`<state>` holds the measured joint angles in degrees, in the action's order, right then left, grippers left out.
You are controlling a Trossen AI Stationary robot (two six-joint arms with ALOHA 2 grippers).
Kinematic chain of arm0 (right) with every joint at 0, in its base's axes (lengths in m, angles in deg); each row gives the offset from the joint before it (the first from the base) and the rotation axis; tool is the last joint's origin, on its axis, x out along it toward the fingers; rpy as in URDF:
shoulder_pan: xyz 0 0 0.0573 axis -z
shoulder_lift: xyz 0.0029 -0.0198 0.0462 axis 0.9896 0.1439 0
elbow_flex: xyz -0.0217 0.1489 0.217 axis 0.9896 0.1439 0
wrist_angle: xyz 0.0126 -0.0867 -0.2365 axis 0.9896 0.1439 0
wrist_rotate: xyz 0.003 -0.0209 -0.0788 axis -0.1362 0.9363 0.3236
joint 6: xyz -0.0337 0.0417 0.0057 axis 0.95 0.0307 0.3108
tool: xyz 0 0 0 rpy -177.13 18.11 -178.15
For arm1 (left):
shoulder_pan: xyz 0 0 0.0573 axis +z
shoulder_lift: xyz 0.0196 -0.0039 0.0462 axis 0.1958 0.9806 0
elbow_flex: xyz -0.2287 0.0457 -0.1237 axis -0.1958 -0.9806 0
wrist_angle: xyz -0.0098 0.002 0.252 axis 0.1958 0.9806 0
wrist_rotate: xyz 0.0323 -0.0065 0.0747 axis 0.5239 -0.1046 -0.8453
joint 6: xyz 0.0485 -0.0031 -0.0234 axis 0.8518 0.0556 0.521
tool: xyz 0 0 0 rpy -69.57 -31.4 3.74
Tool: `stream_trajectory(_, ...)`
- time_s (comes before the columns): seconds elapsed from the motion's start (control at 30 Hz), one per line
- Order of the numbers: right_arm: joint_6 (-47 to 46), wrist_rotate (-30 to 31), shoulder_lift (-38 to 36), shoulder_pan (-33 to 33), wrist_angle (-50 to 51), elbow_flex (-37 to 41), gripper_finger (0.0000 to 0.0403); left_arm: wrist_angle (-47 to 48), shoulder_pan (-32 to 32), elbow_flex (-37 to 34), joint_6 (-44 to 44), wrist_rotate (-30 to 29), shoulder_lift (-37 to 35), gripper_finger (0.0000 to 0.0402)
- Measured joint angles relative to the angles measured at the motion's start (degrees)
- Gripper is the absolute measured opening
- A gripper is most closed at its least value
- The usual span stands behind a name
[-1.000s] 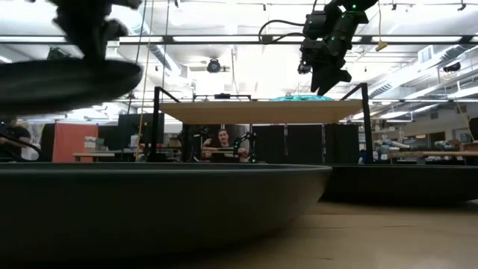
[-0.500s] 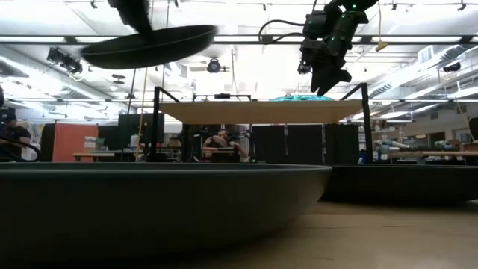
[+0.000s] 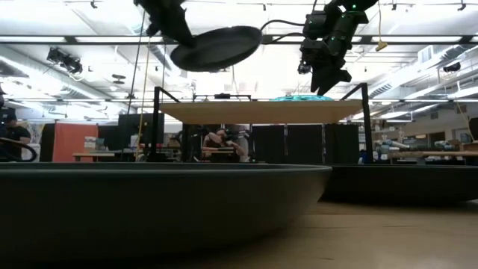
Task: Place and stack plates onto a shelf
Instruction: Put the left black plate on the shelf
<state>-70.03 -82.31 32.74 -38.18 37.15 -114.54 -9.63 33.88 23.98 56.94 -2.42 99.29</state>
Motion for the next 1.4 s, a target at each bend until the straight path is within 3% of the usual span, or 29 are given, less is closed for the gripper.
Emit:
stream_trajectory(0.2,0.00,0.00,0.00,-0.01,-0.71,0.00,0.0170,-2.94,5.45,-0.04,-0.67,4.73,3.58,0.0016)
stream_trajectory(0.7,0.00,0.00,0.00,-0.01,-1.28,0.00,0.0170,-2.97,11.05,-0.02,-0.87,5.32,13.00,0.0020)
stream_trajectory(1.4,0.00,0.00,0.00,0.01,-1.28,0.00,0.0170,-2.41,11.76,-0.05,-0.60,5.39,13.77,0.0037)
